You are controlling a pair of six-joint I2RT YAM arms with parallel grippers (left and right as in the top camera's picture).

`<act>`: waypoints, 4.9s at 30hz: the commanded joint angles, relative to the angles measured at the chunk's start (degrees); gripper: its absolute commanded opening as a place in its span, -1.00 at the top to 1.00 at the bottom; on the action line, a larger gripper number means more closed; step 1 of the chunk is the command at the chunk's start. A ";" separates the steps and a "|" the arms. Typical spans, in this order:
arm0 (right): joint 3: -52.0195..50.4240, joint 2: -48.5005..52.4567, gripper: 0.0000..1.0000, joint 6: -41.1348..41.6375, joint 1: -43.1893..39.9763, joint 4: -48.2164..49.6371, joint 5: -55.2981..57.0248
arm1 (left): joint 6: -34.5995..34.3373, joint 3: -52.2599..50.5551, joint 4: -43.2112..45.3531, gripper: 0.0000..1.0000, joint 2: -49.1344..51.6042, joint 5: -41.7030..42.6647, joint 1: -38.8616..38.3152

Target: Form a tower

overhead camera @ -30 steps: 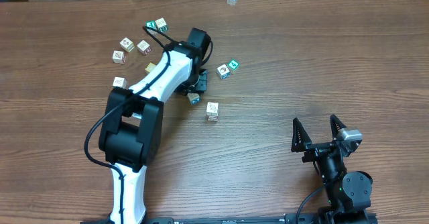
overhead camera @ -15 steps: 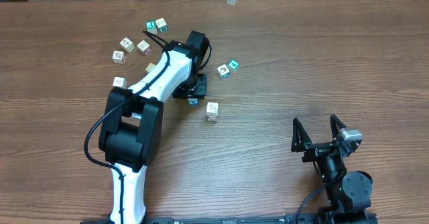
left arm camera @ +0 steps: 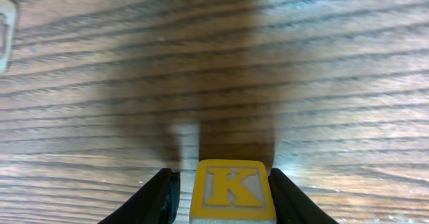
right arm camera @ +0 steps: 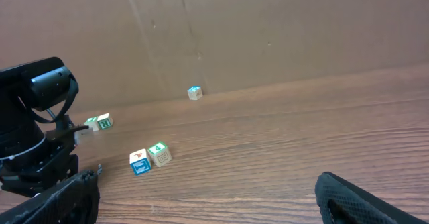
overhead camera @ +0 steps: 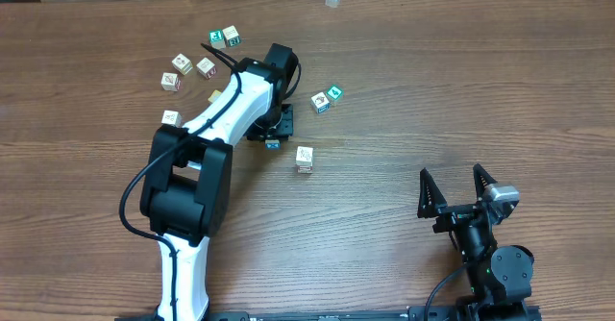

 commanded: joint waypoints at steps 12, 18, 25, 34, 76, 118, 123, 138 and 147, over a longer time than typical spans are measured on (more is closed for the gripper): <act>-0.59 -0.68 -1.00 0.26 -0.15 0.31 -0.04 | -0.72 0.96 0.44 0.16 0.66 -1.14 0.63; -0.59 -0.68 -1.00 0.26 -0.15 0.31 -0.04 | -0.76 0.94 -0.50 0.09 0.66 0.42 0.59; -0.59 -0.68 -1.00 0.26 -0.15 0.31 -0.04 | -0.76 0.83 -1.22 0.17 0.66 0.57 0.57; -0.59 -0.68 -1.00 0.26 -0.15 0.31 -0.04 | -0.79 0.81 -1.77 0.24 0.66 0.59 0.57; -0.59 -0.68 -1.00 0.26 -0.15 0.31 -0.04 | -0.79 2.38 -4.26 0.31 0.66 0.76 0.50; -0.59 -0.68 -1.00 0.26 -0.15 0.31 -0.04 | -0.83 0.17 -2.54 0.30 0.79 0.57 -0.61; -0.59 -0.68 -1.00 0.26 -0.15 0.31 -0.04 | -0.81 0.13 -2.54 0.35 0.76 0.55 -0.61; -0.59 -0.68 -1.00 0.26 -0.15 0.31 -0.04 | -0.26 9.84 -11.13 0.49 0.70 0.55 -0.50; -0.59 -0.68 -1.00 0.26 -0.15 0.31 -0.04 | 0.11 24.50 -26.18 0.61 0.70 0.57 -0.50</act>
